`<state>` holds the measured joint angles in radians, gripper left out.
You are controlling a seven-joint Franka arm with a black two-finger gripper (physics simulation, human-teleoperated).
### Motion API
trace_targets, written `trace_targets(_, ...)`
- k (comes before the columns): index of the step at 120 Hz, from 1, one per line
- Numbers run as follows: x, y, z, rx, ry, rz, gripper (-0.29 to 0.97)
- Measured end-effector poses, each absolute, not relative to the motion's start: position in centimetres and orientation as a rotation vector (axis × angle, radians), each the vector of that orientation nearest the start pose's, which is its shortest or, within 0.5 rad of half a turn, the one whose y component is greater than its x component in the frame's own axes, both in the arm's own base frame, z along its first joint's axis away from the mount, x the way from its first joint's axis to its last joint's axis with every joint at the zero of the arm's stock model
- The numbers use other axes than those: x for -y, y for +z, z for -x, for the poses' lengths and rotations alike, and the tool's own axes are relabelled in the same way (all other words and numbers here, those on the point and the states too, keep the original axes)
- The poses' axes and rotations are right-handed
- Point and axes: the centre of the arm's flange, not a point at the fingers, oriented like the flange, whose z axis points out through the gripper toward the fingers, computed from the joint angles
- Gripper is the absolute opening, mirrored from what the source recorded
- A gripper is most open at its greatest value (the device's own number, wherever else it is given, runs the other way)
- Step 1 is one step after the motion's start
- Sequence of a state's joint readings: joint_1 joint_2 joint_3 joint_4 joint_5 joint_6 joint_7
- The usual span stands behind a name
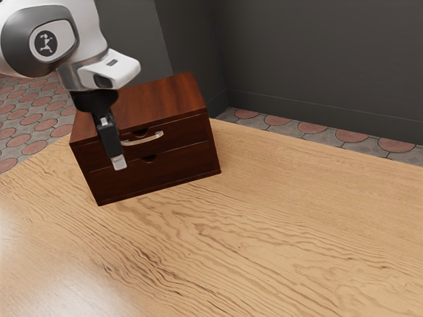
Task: Pull the drawer handle with one arm to open the drawer
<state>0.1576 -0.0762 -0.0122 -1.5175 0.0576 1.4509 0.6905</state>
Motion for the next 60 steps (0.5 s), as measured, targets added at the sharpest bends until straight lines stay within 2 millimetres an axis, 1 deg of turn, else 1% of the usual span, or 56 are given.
trace_targets(26,-8.0,68.3,-51.1,-0.918,-0.007,2.946,0.68)
trace_targets(36,-8.1,68.1,-51.1,-0.948,0.000,2.935,0.68)
trace_targets(49,-9.0,68.7,-50.7,-0.952,0.005,2.872,0.68)
trace_targets(60,-10.6,68.0,-51.1,-0.937,0.021,2.810,0.68)
